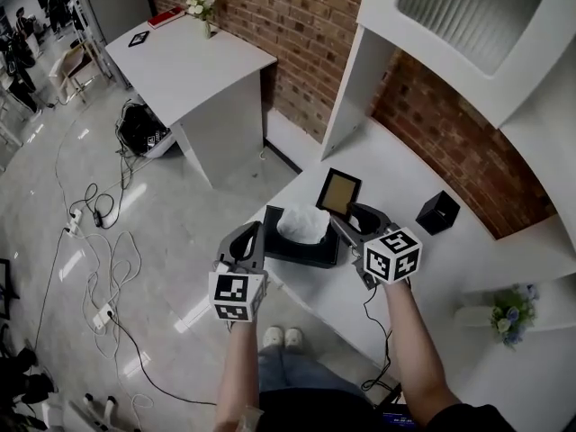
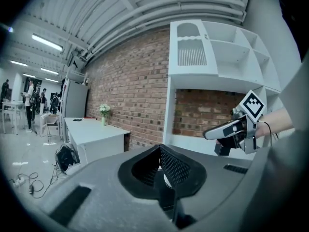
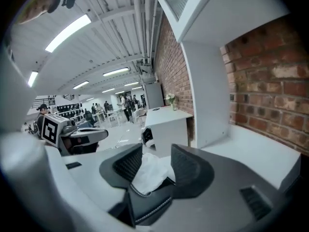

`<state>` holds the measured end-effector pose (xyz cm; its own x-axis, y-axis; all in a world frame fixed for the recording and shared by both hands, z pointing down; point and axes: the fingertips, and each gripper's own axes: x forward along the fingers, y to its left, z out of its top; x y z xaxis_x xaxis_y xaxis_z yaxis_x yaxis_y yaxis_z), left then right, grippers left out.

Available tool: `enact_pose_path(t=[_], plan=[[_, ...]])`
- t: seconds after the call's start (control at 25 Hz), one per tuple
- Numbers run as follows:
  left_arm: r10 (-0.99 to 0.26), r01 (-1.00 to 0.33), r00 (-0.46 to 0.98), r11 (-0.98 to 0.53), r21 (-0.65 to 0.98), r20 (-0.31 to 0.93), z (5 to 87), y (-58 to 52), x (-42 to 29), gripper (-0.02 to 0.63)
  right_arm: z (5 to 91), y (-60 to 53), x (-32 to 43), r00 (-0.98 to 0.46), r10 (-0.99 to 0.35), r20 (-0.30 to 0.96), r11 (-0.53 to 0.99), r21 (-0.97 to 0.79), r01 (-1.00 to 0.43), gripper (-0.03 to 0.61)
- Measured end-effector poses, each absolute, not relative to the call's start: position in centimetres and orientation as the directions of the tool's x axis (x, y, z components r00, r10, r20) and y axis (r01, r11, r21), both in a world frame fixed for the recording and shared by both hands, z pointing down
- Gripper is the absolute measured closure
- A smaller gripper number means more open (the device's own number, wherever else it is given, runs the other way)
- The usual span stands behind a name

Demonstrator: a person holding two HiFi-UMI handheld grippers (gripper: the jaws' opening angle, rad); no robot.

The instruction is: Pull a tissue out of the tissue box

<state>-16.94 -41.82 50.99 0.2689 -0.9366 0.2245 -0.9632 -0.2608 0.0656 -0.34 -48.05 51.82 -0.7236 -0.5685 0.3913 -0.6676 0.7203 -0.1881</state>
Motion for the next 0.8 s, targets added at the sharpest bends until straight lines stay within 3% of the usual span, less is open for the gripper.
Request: enact_pose_path(t=[0.4, 0.8], plan=[[-0.915, -0.954, 0.300, -0.292, 0.071, 0.268, 52.9, -42.8, -15.7, 0.604, 58.2, -49.8, -1.9, -0.700, -0.323, 0.636, 0.810, -0.196, -0.552, 0.396], [-0.907, -0.950, 0.311, -0.300, 0.084, 0.285, 53.9, -42.8, -15.0, 0.604, 62.3, -48.9, -2.8, -0.671, -0.154, 0.725, 0.800, -0.307, -0.516, 0.398]])
